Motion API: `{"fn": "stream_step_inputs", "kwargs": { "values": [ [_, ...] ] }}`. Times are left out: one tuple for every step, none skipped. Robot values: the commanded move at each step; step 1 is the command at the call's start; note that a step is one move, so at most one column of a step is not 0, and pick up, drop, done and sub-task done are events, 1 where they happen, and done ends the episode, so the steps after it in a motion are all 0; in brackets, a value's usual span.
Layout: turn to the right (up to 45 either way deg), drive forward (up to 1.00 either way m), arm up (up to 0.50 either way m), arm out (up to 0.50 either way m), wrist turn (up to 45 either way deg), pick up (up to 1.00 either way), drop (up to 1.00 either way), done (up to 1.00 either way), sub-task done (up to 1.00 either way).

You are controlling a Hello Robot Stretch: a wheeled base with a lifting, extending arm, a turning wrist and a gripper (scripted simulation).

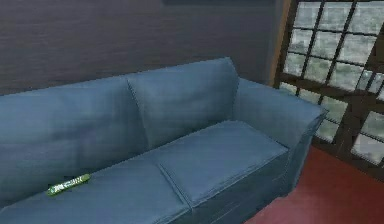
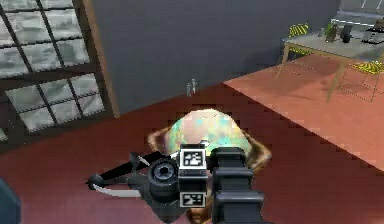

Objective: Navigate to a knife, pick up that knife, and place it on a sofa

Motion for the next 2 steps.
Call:
{"fn": "stream_step_inputs", "kwargs": {
  "values": [
    [-45.0, 0.0, 0.0, 0.0, 0.0, 0.0, 0.0, 0.0, 0.0],
    [-45.0, 0.0, 0.0, 0.0, 0.0, 0.0, 0.0, 0.0, 0.0]
  ]
}}
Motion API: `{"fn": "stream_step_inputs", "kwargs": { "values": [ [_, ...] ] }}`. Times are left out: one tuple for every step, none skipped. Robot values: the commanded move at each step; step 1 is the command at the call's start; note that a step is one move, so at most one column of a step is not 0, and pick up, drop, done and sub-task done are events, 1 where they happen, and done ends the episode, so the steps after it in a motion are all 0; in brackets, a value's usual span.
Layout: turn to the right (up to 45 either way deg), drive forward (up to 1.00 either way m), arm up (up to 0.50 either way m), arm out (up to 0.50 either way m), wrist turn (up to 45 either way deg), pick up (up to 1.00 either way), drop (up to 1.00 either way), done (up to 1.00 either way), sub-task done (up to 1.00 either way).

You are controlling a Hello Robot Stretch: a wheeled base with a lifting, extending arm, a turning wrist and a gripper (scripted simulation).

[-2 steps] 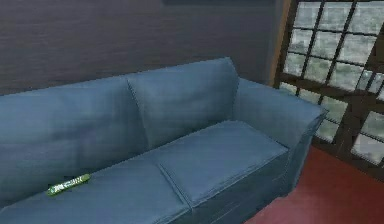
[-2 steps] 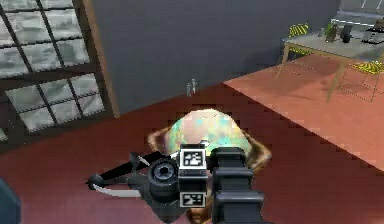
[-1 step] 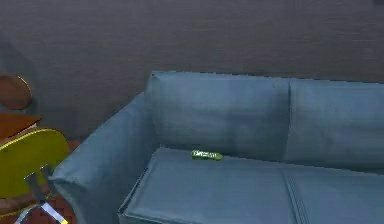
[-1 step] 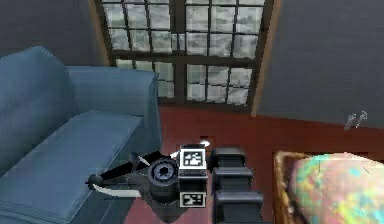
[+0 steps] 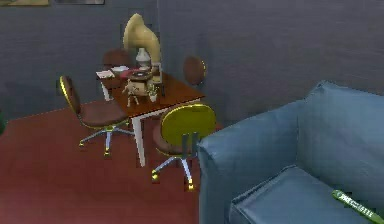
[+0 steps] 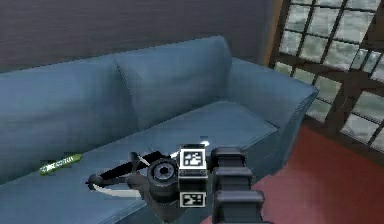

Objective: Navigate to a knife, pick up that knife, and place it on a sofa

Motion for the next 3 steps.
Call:
{"fn": "stream_step_inputs", "kwargs": {
  "values": [
    [-33.0, 0.0, 0.0, 0.0, 0.0, 0.0, 0.0, 0.0, 0.0],
    [45.0, 0.0, 0.0, 0.0, 0.0, 0.0, 0.0, 0.0, 0.0],
    [45.0, 0.0, 0.0, 0.0, 0.0, 0.0, 0.0, 0.0, 0.0]
  ]
}}
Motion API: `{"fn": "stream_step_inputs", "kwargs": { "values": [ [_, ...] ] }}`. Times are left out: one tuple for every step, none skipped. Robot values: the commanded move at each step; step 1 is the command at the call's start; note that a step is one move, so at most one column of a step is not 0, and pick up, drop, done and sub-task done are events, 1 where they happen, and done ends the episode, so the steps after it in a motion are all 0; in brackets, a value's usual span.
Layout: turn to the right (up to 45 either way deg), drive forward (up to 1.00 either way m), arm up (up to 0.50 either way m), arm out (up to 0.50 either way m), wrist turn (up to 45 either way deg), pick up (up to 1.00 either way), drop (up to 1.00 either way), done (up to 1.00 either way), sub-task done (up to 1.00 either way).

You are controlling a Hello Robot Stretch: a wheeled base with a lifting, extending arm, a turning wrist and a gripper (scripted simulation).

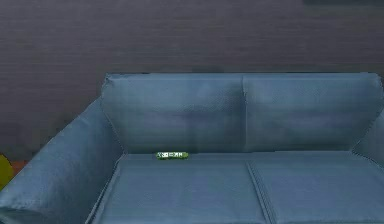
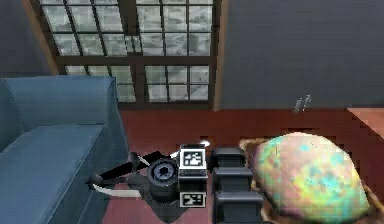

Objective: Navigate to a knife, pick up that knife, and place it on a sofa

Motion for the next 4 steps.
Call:
{"fn": "stream_step_inputs", "kwargs": {
  "values": [
    [12.0, 0.0, 0.0, 0.0, 0.0, 0.0, 0.0, 0.0, 0.0],
    [-45.0, 0.0, 0.0, 0.0, 0.0, 0.0, 0.0, 0.0, 0.0],
    [-42.0, 0.0, 0.0, 0.0, 0.0, 0.0, 0.0, 0.0, 0.0],
    [0.0, 0.0, 0.0, 0.42, 0.0, 0.0, 0.0, 0.0, 0.0]
  ]
}}
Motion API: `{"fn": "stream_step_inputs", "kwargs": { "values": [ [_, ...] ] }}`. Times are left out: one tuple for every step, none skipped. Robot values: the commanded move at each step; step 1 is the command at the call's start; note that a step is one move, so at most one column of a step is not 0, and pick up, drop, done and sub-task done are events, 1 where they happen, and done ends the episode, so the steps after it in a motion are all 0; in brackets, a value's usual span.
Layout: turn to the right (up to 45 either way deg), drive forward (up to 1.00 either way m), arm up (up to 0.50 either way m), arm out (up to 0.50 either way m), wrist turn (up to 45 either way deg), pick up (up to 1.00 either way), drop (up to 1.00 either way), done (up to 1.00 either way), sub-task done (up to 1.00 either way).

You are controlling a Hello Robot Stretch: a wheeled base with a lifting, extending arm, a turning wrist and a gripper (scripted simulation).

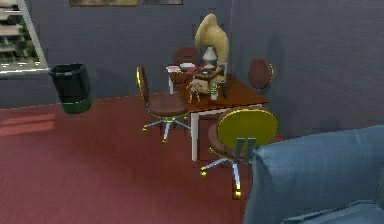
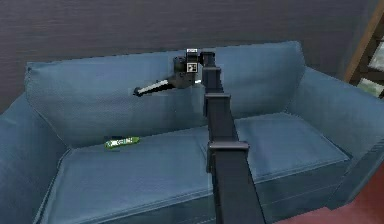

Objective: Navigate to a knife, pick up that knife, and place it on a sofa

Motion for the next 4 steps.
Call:
{"fn": "stream_step_inputs", "kwargs": {
  "values": [
    [0.0, 0.0, 0.0, 0.0, 45.0, 0.0, 0.0, 0.0, 0.0],
    [0.0, 0.0, -0.18, 0.0, 0.0, 0.0, 0.0, 0.0, 0.0],
    [0.0, 0.0, -0.32, 0.0, 0.0, 0.0, 0.0, 0.0, 0.0],
    [0.0, 0.0, 0.0, 0.0, 0.0, 0.0, 1.0, 0.0, 0.0]
  ]
}}
